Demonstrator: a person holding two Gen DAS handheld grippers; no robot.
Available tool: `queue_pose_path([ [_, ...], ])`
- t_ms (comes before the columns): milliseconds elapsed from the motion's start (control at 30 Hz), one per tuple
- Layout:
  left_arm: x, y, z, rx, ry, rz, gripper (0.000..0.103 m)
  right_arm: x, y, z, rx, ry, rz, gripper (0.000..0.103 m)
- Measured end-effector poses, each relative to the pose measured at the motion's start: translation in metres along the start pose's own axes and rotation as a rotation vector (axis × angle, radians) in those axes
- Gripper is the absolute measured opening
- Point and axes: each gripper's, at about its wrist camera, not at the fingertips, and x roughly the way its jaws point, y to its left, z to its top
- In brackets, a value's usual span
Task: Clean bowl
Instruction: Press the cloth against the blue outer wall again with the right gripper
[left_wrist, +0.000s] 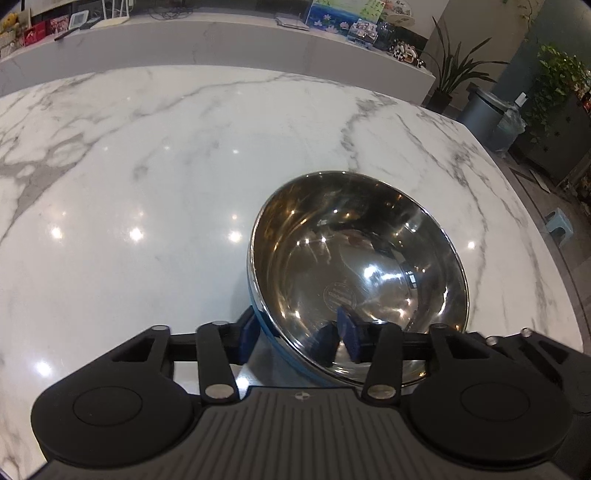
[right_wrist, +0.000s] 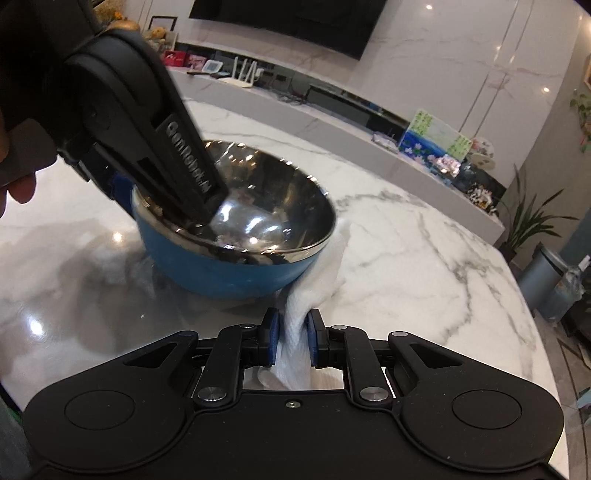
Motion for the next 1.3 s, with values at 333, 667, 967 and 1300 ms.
queue_pose_path([
  [333,0.001,0.001,0.011,0.034,-0.031,0.046,0.020,-0.009,-0.012,0.004,0.007,-0.105,-0.076,0.014],
  [667,0.002,0.001,0.006,0.017,-0.018,0.027,0.036,0.003,0.001,0.002,-0.059,-0.048,-0.004,0.014],
  [967,0.004,0.000,0.000,-0.007,0.020,-0.016,0.045,0.011,0.004,0.000,-0.079,-0.010,0.024,0.014],
  [1300,-0.001,0.008,0.012,0.027,-0.017,0.032,0.019,0.012,-0.013,0.007,-0.026,-0.073,-0.077,0.012],
])
